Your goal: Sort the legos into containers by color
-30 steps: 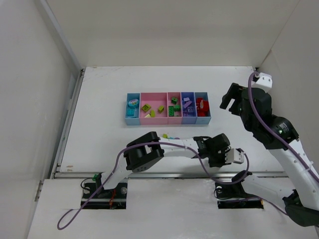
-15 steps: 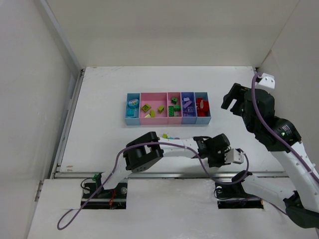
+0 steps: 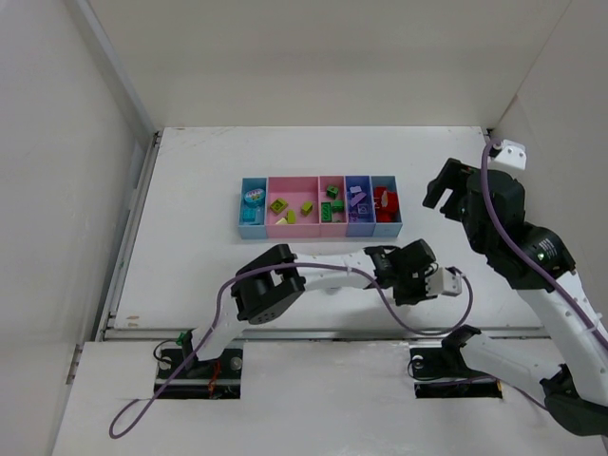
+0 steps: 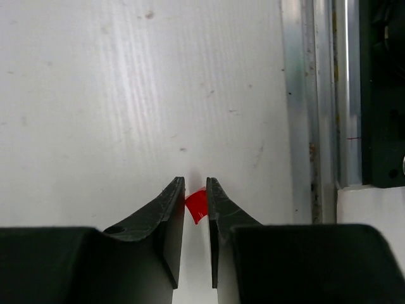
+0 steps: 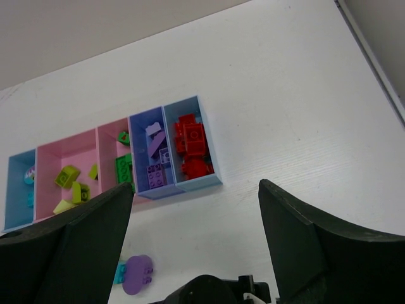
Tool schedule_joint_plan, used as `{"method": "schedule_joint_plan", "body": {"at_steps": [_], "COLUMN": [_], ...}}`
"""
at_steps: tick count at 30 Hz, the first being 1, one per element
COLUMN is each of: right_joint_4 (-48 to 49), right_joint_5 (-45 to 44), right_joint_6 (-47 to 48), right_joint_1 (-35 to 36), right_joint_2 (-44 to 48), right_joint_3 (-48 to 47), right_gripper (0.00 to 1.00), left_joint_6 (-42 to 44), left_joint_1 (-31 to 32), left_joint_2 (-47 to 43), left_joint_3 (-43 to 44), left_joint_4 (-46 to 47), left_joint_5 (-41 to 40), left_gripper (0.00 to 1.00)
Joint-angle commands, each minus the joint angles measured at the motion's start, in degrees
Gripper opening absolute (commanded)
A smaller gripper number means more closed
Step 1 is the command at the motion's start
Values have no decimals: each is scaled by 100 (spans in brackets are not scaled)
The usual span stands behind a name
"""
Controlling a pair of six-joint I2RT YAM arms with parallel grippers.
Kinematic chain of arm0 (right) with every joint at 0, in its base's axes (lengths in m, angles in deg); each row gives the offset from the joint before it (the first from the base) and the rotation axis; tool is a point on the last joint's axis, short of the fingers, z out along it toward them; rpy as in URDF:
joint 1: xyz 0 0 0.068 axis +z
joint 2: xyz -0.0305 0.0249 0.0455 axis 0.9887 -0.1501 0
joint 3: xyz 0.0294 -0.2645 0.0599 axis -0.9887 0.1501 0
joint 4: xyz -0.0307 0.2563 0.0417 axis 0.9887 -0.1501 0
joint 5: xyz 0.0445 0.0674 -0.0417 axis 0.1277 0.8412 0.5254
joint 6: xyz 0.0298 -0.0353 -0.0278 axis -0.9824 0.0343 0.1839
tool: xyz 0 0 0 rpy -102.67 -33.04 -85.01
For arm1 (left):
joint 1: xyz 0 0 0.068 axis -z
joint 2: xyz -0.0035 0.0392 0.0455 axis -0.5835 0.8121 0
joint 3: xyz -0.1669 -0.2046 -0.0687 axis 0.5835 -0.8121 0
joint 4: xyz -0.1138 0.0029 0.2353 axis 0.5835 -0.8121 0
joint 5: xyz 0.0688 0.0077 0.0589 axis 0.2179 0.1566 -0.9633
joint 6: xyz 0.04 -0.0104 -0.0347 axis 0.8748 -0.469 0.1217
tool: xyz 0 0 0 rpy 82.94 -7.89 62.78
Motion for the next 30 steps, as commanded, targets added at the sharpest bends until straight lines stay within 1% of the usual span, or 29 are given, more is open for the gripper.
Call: {"method": "schedule_joint_plan", "body": {"at_steps": [1, 4, 8, 14, 18, 20, 24, 29, 30], "right_joint_4": [329, 399, 627, 822, 1233, 1287, 1551, 1674, 1674], "right_joint_5": [-192, -244, -411, -849, -1175, -1229, -1290, -1290, -1290], "right_joint_6": [39, 92, 311, 426, 426, 426, 426, 426, 426], "right_joint_1": [-26, -26, -26, -26, -26, -26, -26, -26, -26], "right_joint_2": [-76, -288, -709, -983, -983, -983, -1088, -1281, -1282], "right_joint_3": [-307, -483, -904, -1345, -1345, -1293, -1222, -1099, -1099], "right_gripper": [86, 86, 86, 86, 86, 86, 86, 86, 86], "left_joint_6": [118, 57, -215, -356, -234, -233, -295, -242, -242], "left_joint_1": [-62, -115, -360, -1151, -1608, -1897, -2275, -2470, -2522], "left_joint_2": [-589, -703, -913, -1081, -1133, -993, -563, -203, -123], "left_joint_3": [393, 648, 701, 859, 912, 964, 1324, 1466, 1466], "left_joint_4": [-100, -162, -214, -83, 426, 734, 919, 1086, 1234], "left_joint_5": [-128, -129, -76, -15, -137, -138, -138, -138, -138], "left_gripper": [0, 0, 0, 0, 0, 0, 0, 0, 0]}}
